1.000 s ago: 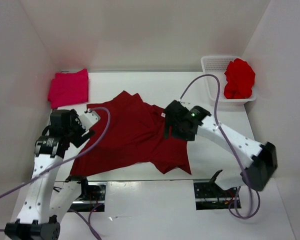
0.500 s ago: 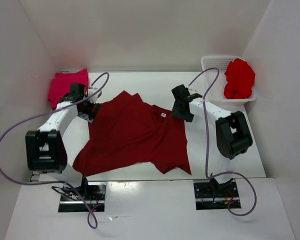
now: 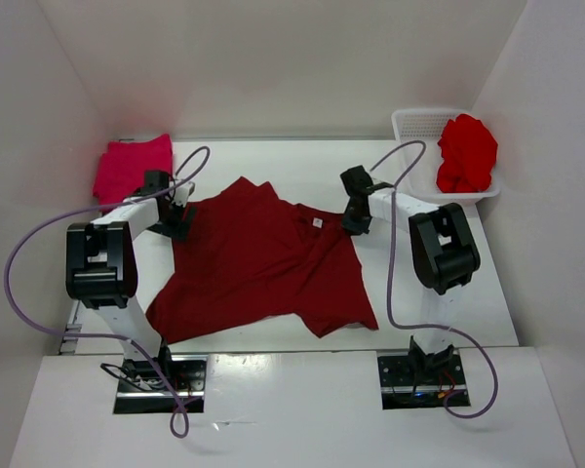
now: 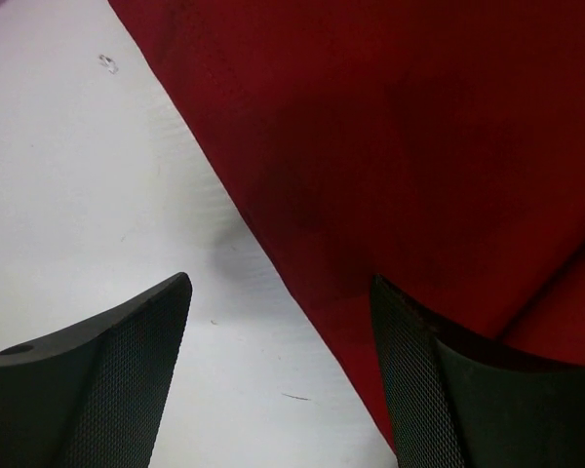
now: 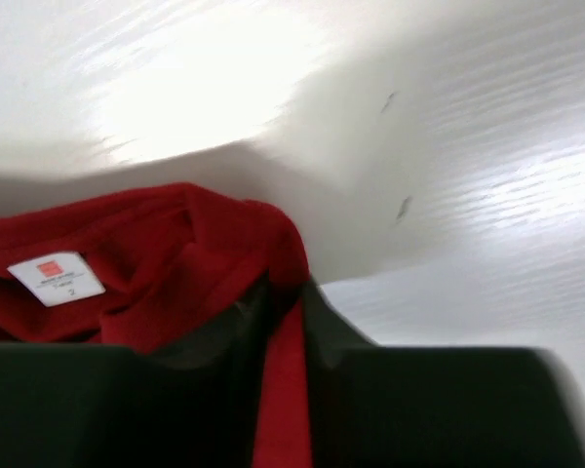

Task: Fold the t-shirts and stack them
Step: Flatten out the tshirt

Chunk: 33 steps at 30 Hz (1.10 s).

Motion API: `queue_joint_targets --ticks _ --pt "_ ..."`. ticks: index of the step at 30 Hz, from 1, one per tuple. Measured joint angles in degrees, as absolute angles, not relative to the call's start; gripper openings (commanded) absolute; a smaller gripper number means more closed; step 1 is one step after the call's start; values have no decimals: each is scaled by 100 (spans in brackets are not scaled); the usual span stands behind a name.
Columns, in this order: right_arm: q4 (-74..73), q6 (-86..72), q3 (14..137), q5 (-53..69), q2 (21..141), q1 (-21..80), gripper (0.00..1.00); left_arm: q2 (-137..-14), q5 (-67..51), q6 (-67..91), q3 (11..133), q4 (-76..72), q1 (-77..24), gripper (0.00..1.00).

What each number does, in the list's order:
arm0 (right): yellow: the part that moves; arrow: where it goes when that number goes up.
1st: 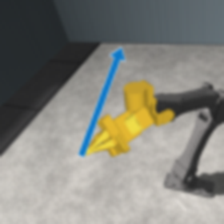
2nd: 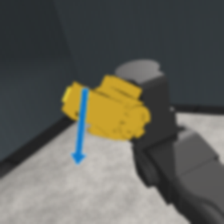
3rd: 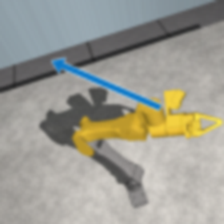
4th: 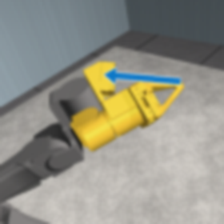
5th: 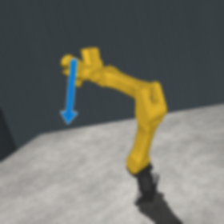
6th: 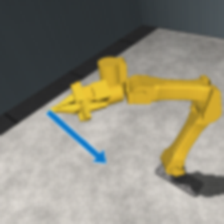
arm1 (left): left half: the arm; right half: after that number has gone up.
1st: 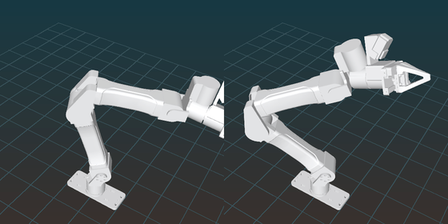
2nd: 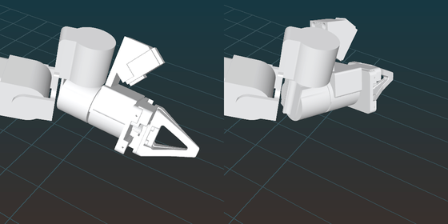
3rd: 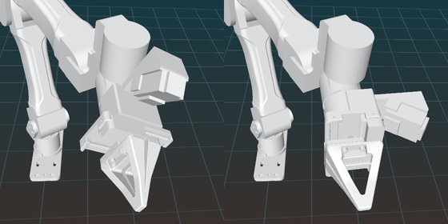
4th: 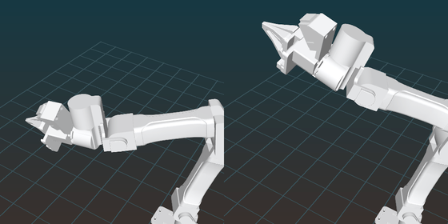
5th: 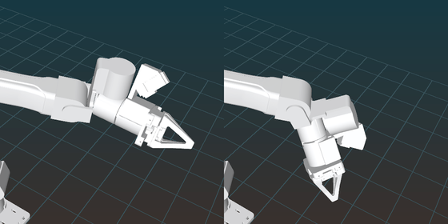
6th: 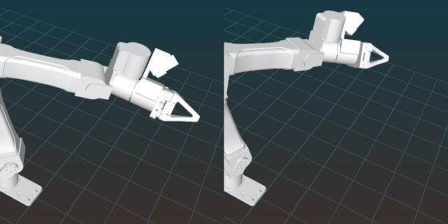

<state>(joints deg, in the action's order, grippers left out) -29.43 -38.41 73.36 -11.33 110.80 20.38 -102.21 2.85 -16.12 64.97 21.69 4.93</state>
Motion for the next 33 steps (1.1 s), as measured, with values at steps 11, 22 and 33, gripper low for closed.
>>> queue_joint_targets --ticks 11,22,33 --pt "-3299 -4856 5830 -1317 9476 687 5 -10333 342 -1474 6479 1933 489 81" --pt "-3951 -4899 6202 -2180 7741 1691 71 -10388 421 -1496 6702 1931 287 82" --pt "-3579 -3076 10291 -1299 12202 2290 82 -10632 598 -1409 6991 2084 362 83"
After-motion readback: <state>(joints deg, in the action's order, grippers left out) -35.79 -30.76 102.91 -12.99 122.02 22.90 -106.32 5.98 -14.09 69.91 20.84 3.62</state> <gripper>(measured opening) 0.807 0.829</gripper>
